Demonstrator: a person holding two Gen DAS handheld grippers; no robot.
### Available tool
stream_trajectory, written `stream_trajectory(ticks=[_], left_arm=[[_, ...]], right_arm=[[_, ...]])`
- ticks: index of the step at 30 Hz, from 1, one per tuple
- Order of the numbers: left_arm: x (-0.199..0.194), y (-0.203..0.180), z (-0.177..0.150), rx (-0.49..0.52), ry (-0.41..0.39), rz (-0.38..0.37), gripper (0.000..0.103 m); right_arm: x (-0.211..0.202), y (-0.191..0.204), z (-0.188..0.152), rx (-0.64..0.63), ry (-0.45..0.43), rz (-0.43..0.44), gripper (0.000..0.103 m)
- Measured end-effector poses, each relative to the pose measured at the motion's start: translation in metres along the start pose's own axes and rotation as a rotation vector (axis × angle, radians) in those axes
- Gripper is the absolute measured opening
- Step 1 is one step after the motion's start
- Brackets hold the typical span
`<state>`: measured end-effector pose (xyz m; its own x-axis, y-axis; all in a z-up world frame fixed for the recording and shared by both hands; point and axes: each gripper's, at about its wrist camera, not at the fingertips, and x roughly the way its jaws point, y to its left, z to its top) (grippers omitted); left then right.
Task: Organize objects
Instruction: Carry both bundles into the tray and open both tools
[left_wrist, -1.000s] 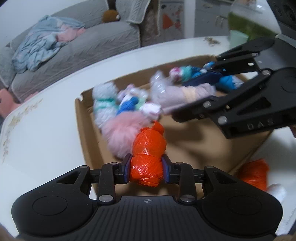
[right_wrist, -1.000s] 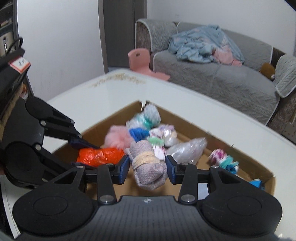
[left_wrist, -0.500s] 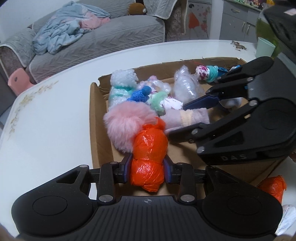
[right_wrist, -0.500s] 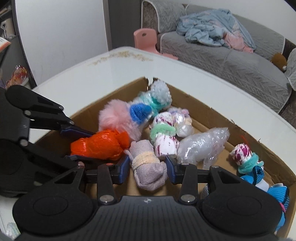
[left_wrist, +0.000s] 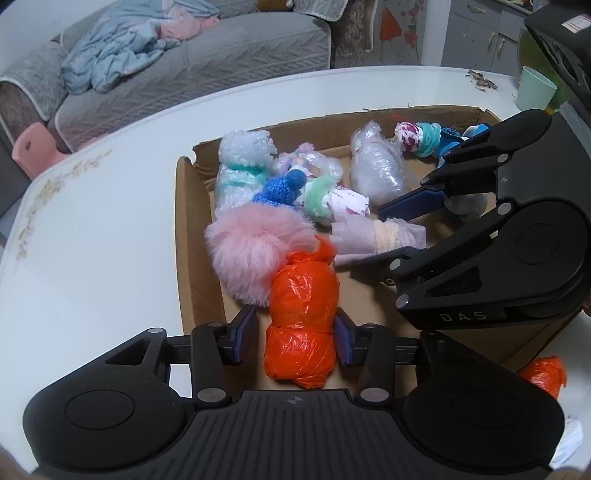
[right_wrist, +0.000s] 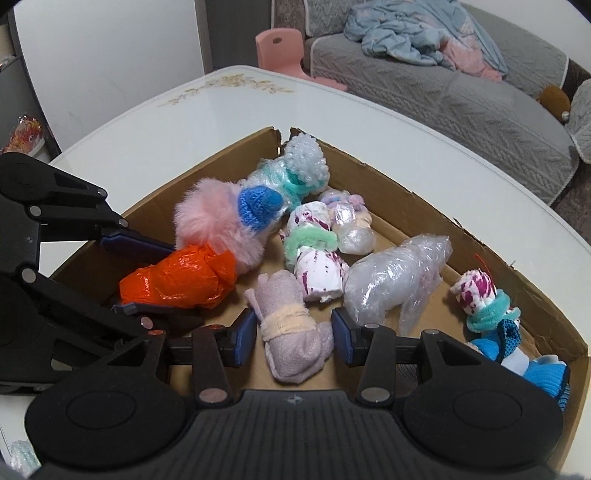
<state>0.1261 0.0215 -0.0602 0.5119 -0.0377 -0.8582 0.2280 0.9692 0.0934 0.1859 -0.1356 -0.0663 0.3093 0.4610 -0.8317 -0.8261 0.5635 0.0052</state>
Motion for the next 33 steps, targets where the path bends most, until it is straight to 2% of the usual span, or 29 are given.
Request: stream_trajectory(ticks=[2,5,6,14,18,21,23,33], left_arm=[[-0.002,0.000,0.000,-0.003,0.004,0.001,0.057],[-0.010,-0.003,0.002,0.002,-0.013,-0.001,0.074],[-0.013,-0.003,0.002,-0.004,-0.023,0.006,0.083],[-0.029,-0.006,0.002,-0.032,-0.044,0.019,0.086],[-0.042,-0.008,-0.005,-0.048,-0.063,0.032,0.089],[-0.050,-0.006,-0.010,-0.077,-0.075,0.034,0.090],[-0.055,-0.002,-0.013,-0.111,-0.083,0.037,0.090],[-0.075,0.010,-0.026,-0.213,-0.098,0.042,0.091]], right_arm=[[-0.001,0.003,-0.001,-0.008,0.010,-0.007,0.044],[-0.007,0.005,-0.005,-0.004,0.012,-0.002,0.050],[-0.009,0.005,-0.006,-0.001,0.011,0.002,0.052],[-0.013,0.008,0.000,0.001,0.008,-0.011,0.053],[-0.018,0.007,0.001,0.003,0.004,-0.005,0.059],[-0.021,0.008,0.002,-0.003,0.010,-0.005,0.061],[-0.023,0.011,0.000,-0.015,0.018,-0.008,0.067],[-0.032,0.026,-0.006,-0.012,0.018,-0.023,0.070]])
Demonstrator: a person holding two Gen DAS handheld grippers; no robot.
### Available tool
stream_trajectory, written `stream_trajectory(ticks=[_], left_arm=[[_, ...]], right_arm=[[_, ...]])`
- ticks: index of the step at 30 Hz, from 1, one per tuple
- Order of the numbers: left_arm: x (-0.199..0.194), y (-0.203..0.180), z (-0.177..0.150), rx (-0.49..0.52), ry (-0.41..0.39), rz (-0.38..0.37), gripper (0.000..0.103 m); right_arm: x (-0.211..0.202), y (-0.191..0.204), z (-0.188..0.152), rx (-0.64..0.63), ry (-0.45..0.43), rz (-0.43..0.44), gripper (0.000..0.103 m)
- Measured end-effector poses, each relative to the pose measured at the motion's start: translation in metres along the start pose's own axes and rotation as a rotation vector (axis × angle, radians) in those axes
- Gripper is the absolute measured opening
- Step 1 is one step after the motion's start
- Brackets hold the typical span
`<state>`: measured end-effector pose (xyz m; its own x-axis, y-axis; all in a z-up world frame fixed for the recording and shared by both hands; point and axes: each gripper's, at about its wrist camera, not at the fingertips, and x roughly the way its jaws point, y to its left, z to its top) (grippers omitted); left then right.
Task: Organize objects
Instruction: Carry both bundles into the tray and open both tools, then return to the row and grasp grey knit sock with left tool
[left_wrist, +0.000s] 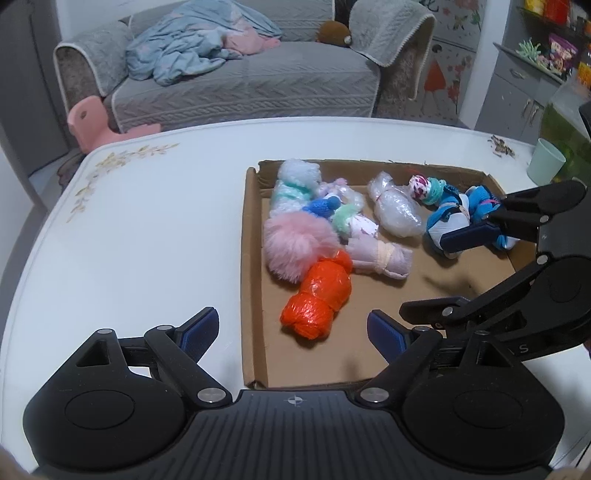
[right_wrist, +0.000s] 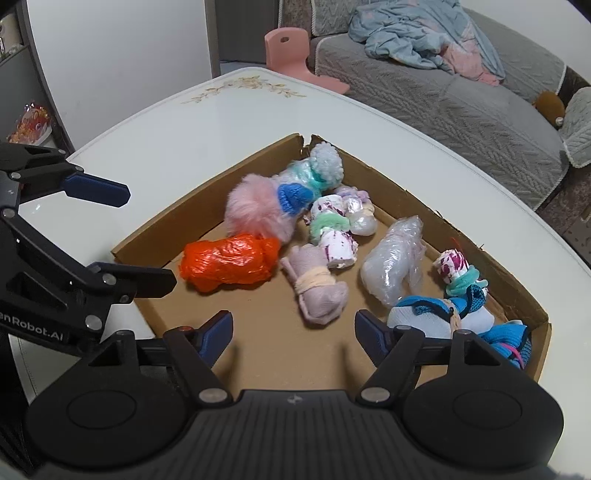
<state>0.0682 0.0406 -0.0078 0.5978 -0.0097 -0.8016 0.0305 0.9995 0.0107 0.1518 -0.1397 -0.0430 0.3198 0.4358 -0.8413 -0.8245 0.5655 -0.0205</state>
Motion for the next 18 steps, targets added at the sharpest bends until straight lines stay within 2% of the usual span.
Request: stream_trajectory(ticks=[9,18], left_arm=[[-0.026,-0.003,-0.012,-0.019,-0.034,-0.018,0.091],[-0.048,-0.027,-0.030,0.008,-0.079,-0.054,0.091]], right_arm=[[-0.024,0.007,-0.014,0.123,-0.060,-0.075,0.072],[-0.060,0.004,-0.056,0.336,-0.155,-0.161,0.079]])
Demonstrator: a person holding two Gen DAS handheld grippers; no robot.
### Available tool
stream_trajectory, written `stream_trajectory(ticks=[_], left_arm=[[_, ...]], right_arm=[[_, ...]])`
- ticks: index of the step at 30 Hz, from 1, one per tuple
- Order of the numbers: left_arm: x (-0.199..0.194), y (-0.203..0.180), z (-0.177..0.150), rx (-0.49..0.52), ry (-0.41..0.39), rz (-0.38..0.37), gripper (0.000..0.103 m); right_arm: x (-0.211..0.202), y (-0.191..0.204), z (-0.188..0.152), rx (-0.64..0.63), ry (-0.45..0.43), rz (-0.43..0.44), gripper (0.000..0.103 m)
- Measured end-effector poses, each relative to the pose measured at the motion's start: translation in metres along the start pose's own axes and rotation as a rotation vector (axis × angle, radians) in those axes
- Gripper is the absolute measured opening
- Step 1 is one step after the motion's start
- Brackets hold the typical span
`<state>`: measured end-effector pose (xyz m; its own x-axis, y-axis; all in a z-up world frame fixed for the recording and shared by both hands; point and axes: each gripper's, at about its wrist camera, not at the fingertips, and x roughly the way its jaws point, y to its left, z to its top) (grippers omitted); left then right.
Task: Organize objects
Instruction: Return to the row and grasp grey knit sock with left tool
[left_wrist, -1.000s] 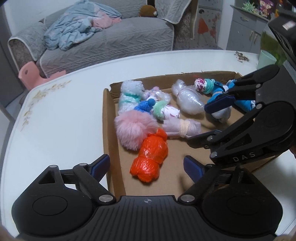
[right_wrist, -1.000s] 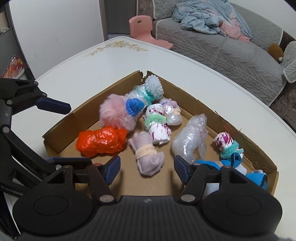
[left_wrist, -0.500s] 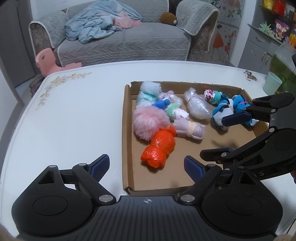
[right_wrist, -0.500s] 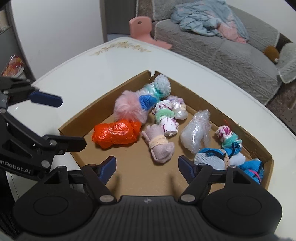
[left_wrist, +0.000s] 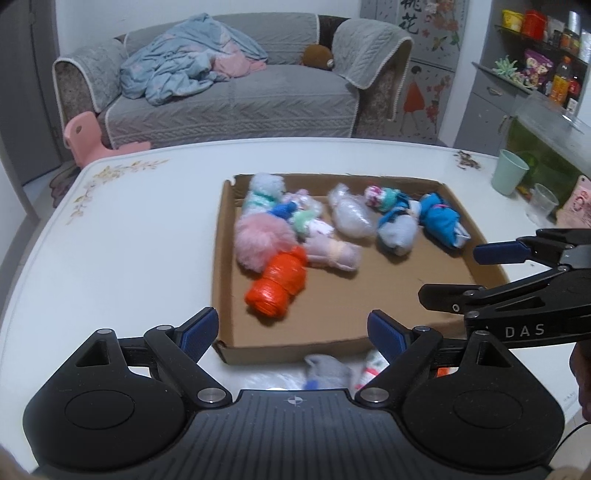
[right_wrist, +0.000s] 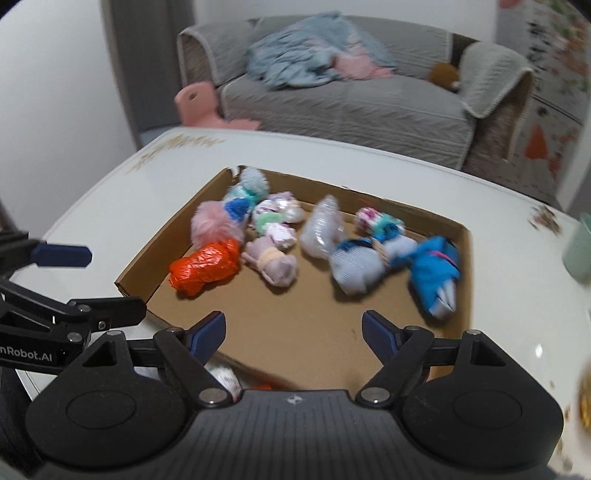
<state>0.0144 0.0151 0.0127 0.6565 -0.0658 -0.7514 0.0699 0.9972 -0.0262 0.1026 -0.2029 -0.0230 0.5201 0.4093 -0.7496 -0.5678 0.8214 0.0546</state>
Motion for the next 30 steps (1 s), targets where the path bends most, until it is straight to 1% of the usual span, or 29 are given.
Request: stream_trajectory(ticks=[5,9,10,11,14,17,21,24,27,30], left_arm=[[-0.010,-0.015,-0.016,0.020,-0.007,-0.016,0.091],[-0.017,-0.024,-0.030,0.031,-0.007,-0.024,0.091],[-0.019,-0.026,-0.034,0.034,-0.007,-0.026,0.091],[-0.021,-0.027,-0.040,0.037,-0.009,-0.027,0.091],[-0.027,-0.031,-0.060,0.050,-0.022,-0.019,0.091],[-0.032,-0.034,-0.086,0.064,-0.019,-0.028,0.092],[-0.041,-0.042,-0.118,0.102,-0.035,-0.067,0.092],[-0.044,-0.042,-0.139,0.113,-0.036,-0.092,0.092],[-0.047,-0.041,-0.157,0.113,-0.031,-0.131,0.092],[-0.047,-0.051,-0.166,0.146,-0.044,-0.169,0.092]], right_arm=[[-0.013,-0.005,-0.021,0.030,-0.022,-0.021,0.080],[-0.022,-0.005,-0.035,0.055,-0.039,-0.018,0.081],[-0.024,-0.004,-0.038,0.060,-0.043,-0.014,0.083],[-0.026,-0.004,-0.042,0.062,-0.048,-0.012,0.085],[-0.034,-0.002,-0.056,0.064,-0.068,-0.024,0.086],[-0.039,-0.001,-0.069,0.064,-0.088,-0.011,0.088],[-0.038,-0.008,-0.084,0.098,-0.109,0.006,0.089],[-0.037,-0.012,-0.099,0.126,-0.125,0.046,0.089],[-0.035,-0.007,-0.115,0.121,-0.139,0.065,0.089],[-0.033,0.000,-0.124,0.097,-0.143,0.086,0.089]])
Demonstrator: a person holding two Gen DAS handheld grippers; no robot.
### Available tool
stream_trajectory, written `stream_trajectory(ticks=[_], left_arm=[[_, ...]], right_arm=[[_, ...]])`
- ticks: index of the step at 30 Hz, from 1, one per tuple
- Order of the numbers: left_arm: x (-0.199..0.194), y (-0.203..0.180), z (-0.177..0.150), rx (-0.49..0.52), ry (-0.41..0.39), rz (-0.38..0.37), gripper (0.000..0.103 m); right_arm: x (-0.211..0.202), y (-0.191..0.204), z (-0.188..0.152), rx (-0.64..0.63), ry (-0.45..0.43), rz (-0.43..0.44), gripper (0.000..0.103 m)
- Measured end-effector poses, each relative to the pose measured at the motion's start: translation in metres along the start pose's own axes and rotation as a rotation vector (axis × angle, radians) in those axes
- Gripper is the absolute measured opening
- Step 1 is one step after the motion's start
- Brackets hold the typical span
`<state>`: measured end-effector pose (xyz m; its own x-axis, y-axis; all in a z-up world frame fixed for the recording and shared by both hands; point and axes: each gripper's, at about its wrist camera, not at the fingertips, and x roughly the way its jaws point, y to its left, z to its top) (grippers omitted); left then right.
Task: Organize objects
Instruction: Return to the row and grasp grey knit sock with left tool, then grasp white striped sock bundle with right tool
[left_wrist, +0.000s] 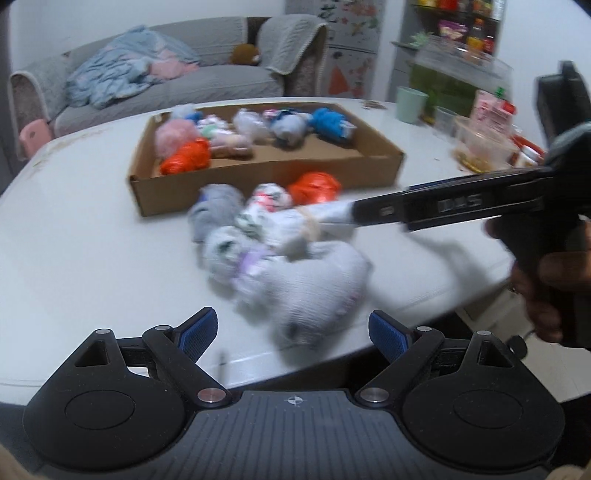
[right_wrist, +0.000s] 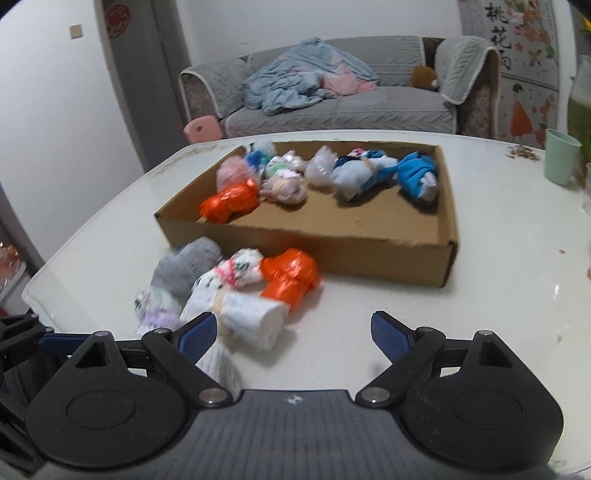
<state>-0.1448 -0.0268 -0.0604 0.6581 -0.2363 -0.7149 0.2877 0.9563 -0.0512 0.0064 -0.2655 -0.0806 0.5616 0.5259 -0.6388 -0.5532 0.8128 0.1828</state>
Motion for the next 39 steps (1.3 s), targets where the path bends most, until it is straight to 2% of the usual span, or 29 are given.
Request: stream_trajectory(ticks=[8,10,13,17,19,21,23,24,26,28,39], left_arm=[[0.033,-0.025,0.002,0.058,0.000,-0.025,0.091],[0.039,-0.026,0.001,0.059,0.011,-0.049,0.083],[0.044,-0.031,0.002,0.099,0.004,-0.046,0.077],[0.051,-0.030,0.005,0.117,-0.011,-0.040,0.076],[0.052,-0.030,0.005,0.131,-0.023,-0.047,0.070],[0.053,-0.029,0.005,0.136,-0.033,-0.060,0.065],[0.054,-0.028,0.005,0.141,-0.041,-0.070,0.062],[0.054,-0.028,0.005,0.146,-0.047,-0.073,0.060],[0.054,-0.027,0.005,0.154,-0.058,-0.077,0.057],[0.055,-0.026,0.005,0.151,-0.064,-0.084,0.055],[0.045,-0.027,0.008,0.166,-0.098,-0.104,0.052]], right_arm=[[0.005,0.006,-0.004,-0.010,-0.002,0.046,0.089],[0.008,0.005,-0.002,-0.018,0.001,0.046,0.089],[0.018,0.001,0.001,-0.008,0.013,0.063,0.089],[0.034,0.000,0.005,0.017,0.050,0.108,0.089],[0.040,0.000,0.006,0.018,0.067,0.130,0.089],[0.043,0.000,0.007,0.031,0.076,0.155,0.086],[0.043,-0.001,0.007,0.041,0.078,0.181,0.071],[0.043,0.000,0.007,0.041,0.081,0.190,0.068],[0.041,0.000,0.005,0.049,0.083,0.218,0.054],[0.037,-0.001,0.003,0.052,0.076,0.239,0.045],[0.000,-0.023,0.007,0.107,-0.035,0.267,0.042]])
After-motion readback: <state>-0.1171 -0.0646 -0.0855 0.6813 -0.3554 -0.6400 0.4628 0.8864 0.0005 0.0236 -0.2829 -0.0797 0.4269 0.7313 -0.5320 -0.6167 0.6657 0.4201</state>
